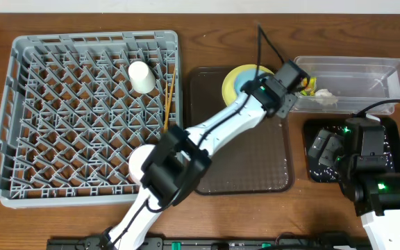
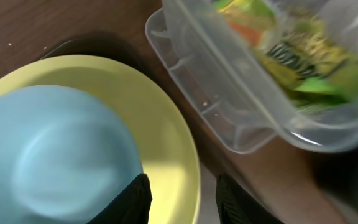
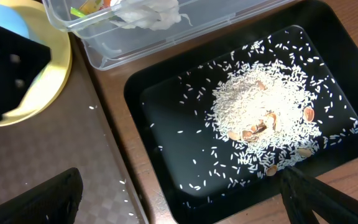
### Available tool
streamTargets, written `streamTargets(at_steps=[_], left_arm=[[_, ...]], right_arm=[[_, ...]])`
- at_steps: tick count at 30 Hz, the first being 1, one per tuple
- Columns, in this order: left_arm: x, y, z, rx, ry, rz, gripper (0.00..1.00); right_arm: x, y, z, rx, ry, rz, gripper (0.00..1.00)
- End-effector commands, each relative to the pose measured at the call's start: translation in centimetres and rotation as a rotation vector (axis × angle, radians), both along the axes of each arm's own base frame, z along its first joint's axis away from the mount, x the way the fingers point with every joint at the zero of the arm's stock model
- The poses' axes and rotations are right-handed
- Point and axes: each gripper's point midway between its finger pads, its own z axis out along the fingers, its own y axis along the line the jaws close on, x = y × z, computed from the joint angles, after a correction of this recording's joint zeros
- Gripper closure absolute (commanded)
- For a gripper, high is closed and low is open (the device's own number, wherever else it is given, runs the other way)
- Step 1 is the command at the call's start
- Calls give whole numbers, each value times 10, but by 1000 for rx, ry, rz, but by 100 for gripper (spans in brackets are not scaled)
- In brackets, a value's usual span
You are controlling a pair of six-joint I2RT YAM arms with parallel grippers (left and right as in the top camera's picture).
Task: Sort waste into correct bins and load items into the dishwasher rack
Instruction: 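Reach the left gripper to the blue bowl and grasp its rim, then lift the blue bowl and carry it left over the dish rack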
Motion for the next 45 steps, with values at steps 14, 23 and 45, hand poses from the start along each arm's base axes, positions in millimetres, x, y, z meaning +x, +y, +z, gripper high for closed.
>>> streamTargets(at_steps=[14, 23, 45], left_arm=[[28, 11, -10, 62, -117, 65, 63], [24, 16, -38, 107, -80, 63, 71], [-1, 57, 138, -123, -70, 142, 94]], right_arm=[[0, -3, 2, -16, -3, -6, 1], [0, -3, 2, -16, -3, -6, 1], [0, -3, 2, -16, -3, -6, 1]])
